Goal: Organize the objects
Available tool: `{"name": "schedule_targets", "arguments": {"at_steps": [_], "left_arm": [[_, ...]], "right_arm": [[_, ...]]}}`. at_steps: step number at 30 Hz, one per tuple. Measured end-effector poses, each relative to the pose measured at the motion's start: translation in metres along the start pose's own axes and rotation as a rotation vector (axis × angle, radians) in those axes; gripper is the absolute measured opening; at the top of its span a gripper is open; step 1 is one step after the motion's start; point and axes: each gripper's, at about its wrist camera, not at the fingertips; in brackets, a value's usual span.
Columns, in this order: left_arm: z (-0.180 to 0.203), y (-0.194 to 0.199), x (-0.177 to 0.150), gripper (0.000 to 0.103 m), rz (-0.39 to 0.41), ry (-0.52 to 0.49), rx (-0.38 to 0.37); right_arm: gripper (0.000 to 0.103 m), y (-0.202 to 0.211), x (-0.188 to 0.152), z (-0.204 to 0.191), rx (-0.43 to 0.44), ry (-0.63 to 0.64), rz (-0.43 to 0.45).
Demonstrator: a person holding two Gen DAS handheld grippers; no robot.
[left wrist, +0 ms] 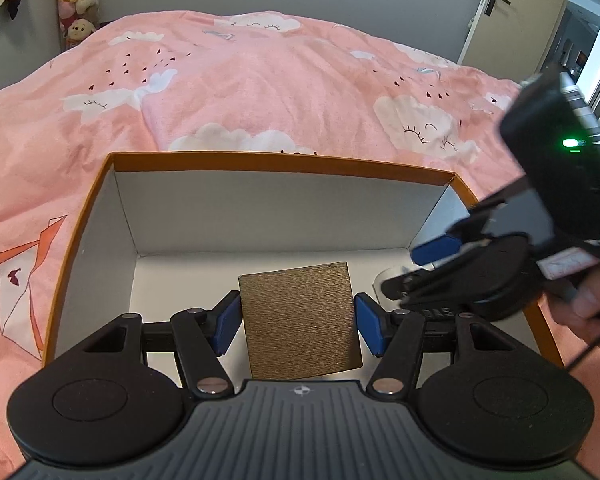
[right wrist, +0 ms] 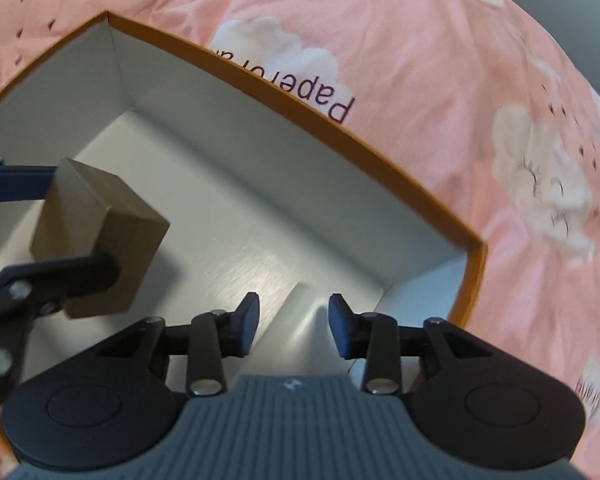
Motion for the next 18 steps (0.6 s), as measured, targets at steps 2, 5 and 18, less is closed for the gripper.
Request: {"name": "schedule_targets", "arguments": {"at_steps": [2, 5, 18], "left_arm": [[0.0, -0.002, 0.0, 0.07, -0.003, 0.002, -0.001], [-0.001, -0.004, -0.001, 0.07, -0.006, 0.003, -0.007], [-0.002, -0.007, -0.004, 0.07, -0.003, 0.002, 0.004]], "right_arm": [[0.04, -0.009, -0.007, 0.001, -0.003, 0.027, -0.012], [0.038, -0.019, -0.01, 0.006, -0.02, 0.055, -0.042], [0.037, -0.016, -0.016, 0.01, 0.013, 0.022, -0.084]]}}
Point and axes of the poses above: each gripper's, at about its wrist camera, not at the fingertips, and y roughly against the way its jaws point, z to its right, x to its top, and after that the axes turned 6 degrees about -x, right-handed
